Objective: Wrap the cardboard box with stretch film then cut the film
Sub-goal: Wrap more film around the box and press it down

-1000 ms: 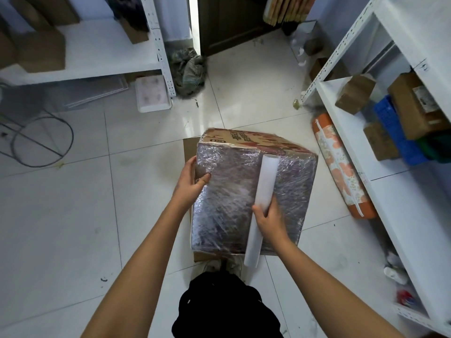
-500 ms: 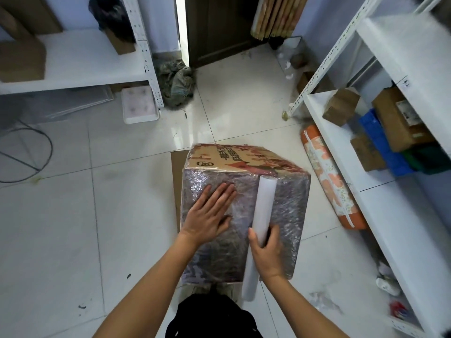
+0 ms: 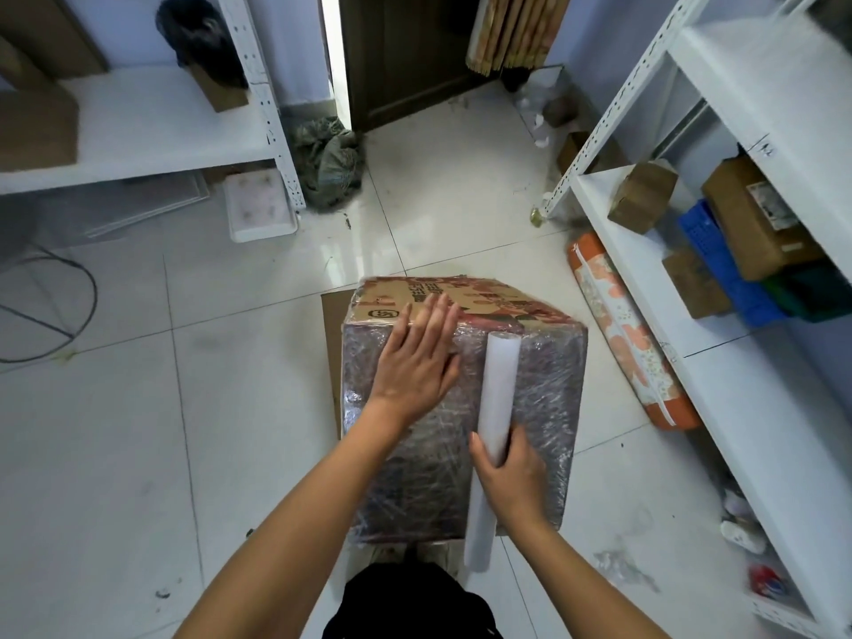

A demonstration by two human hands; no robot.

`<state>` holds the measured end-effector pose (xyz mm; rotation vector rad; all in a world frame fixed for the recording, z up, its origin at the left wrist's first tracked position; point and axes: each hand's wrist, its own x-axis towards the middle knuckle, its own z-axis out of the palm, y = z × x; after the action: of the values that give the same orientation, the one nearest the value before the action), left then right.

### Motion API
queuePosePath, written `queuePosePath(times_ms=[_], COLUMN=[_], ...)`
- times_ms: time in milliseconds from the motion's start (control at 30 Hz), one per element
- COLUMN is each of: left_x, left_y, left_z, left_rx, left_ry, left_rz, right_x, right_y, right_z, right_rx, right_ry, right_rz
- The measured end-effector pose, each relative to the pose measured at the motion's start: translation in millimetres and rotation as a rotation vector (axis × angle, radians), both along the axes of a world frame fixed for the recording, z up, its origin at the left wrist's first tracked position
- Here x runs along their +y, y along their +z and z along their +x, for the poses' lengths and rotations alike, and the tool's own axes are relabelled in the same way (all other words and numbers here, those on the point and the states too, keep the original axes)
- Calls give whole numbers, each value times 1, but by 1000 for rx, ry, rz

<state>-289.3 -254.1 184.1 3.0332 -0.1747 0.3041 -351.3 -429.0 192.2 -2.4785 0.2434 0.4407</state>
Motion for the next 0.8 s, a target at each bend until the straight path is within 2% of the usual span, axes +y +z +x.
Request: queuePosePath(times_ms=[133, 267, 400, 500, 567, 667, 800], left_x=[5, 26, 37, 35, 21, -7, -13], left_y=[10, 12, 17, 27, 25, -8, -42], left_z=[0, -4, 1, 0, -16, -44, -41], left_rx=[-39, -44, 36, -41, -98, -102, -114], left_ry=[-3, 220, 212, 267, 217, -11, -23], left_rz=[-130, -147, -189, -267, -235, -128, -85], right_x=[3, -2, -1, -1, -3, -5, -6], right_y=[3, 3, 9, 16, 20, 22, 20], right_z=[4, 8, 16, 29, 35, 36, 35], right_rx=[-17, 47, 97, 147, 187, 198, 194], right_ry=[21, 8, 18, 12, 13, 22, 22], right_rz=[-6, 37, 111, 146, 188, 243, 326])
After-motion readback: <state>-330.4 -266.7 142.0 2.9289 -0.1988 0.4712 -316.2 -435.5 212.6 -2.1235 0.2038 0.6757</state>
